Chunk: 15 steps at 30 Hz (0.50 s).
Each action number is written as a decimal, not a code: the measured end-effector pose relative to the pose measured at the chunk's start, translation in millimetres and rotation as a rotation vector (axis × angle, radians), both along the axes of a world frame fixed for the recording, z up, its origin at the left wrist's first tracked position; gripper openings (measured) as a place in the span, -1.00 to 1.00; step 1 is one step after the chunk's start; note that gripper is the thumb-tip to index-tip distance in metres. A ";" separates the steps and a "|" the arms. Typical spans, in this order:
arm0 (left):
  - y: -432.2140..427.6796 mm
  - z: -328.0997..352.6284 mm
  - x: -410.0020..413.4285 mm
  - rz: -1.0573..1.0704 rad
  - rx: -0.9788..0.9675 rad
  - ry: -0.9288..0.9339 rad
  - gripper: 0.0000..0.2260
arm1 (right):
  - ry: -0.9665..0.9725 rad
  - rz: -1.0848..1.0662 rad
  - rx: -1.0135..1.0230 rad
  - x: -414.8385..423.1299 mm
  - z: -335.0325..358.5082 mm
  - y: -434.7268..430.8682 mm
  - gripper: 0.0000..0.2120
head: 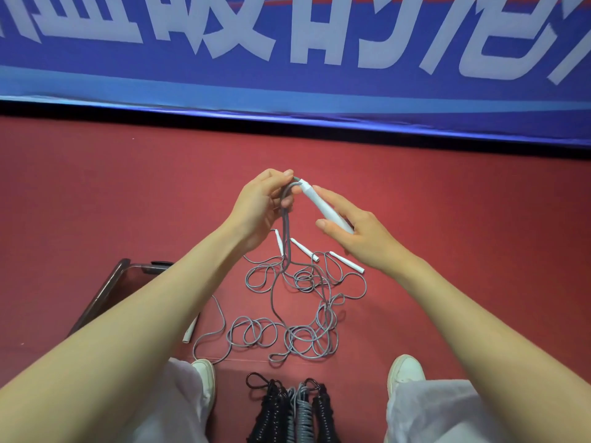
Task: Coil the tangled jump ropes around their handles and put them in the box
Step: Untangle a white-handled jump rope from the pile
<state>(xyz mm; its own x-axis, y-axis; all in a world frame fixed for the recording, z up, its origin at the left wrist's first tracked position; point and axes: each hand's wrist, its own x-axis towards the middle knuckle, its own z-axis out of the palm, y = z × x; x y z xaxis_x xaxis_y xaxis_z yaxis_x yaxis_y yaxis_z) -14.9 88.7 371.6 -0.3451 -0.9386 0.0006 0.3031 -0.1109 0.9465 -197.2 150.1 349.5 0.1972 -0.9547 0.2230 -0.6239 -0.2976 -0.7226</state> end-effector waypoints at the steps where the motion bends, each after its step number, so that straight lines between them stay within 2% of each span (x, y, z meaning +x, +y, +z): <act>1: -0.1 0.4 0.3 -0.007 -0.006 -0.002 -0.79 | -0.009 0.012 0.008 -0.8 -1.0 0.2 -0.51; 4: 0.9 1.0 1.0 -0.045 -0.040 -0.038 -0.79 | -0.026 -0.006 -0.021 -2.7 -2.7 -0.3 -0.51; 10: 3.4 -0.2 0.2 -0.050 -0.044 -0.012 -0.82 | 0.071 -0.081 -0.040 -5.1 -4.7 -0.5 -0.47; 15: 5.4 3.0 -1.6 -0.019 -0.039 0.002 -0.81 | -0.101 -0.026 -0.004 -5.1 -5.9 -1.1 -0.50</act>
<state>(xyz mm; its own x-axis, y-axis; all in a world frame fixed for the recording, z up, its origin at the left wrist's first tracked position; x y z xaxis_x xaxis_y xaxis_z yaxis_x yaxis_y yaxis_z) -16.5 94.1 374.6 -0.3627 -0.9312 0.0374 0.3030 -0.0799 0.9496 -202.3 149.0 343.5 0.1488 -0.9583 0.2439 -0.5555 -0.2850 -0.7811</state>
